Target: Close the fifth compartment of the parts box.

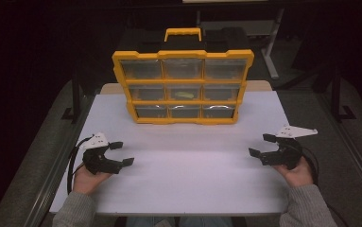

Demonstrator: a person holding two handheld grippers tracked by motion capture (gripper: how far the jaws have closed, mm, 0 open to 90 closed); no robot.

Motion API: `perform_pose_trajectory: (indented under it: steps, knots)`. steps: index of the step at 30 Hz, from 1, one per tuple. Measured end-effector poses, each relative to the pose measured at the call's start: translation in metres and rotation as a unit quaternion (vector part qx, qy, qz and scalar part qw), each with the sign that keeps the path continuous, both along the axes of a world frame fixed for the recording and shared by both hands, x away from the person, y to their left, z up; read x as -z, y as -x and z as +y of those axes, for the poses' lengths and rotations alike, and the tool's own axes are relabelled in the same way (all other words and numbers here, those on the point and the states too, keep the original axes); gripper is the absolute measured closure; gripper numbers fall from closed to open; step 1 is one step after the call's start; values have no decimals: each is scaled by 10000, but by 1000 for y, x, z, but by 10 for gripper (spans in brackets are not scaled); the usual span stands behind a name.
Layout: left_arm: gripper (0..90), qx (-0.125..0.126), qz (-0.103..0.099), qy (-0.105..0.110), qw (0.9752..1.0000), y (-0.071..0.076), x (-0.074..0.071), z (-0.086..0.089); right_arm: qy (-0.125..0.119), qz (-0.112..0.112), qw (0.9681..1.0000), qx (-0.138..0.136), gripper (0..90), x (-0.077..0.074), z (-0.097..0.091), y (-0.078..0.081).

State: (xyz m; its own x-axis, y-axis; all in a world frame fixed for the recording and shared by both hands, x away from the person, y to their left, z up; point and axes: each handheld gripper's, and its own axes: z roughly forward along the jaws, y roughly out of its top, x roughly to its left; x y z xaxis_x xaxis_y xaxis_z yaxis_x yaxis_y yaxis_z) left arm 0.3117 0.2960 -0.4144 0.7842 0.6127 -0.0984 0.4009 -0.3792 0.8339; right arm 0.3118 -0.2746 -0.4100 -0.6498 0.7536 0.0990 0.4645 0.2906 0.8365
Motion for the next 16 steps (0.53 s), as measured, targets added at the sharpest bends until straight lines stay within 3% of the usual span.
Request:
perform_pose_trajectory:
  steps: [9, 14, 16]
  knots:
    - [157, 9, 75, 112, 9999, 1, 1, -1, -48, -18, 10000, -15, 134, 6, -3, 8]
    - [157, 0, 96, 84, 9999, 0, 2, -1, 45, 64, 10000, -35, 134, 10, -2, 9]
    - [157, 29, 65, -39, 10000, 0, 2, -2, 128, 82, 9999, 8, 134, 10, 0, 9]
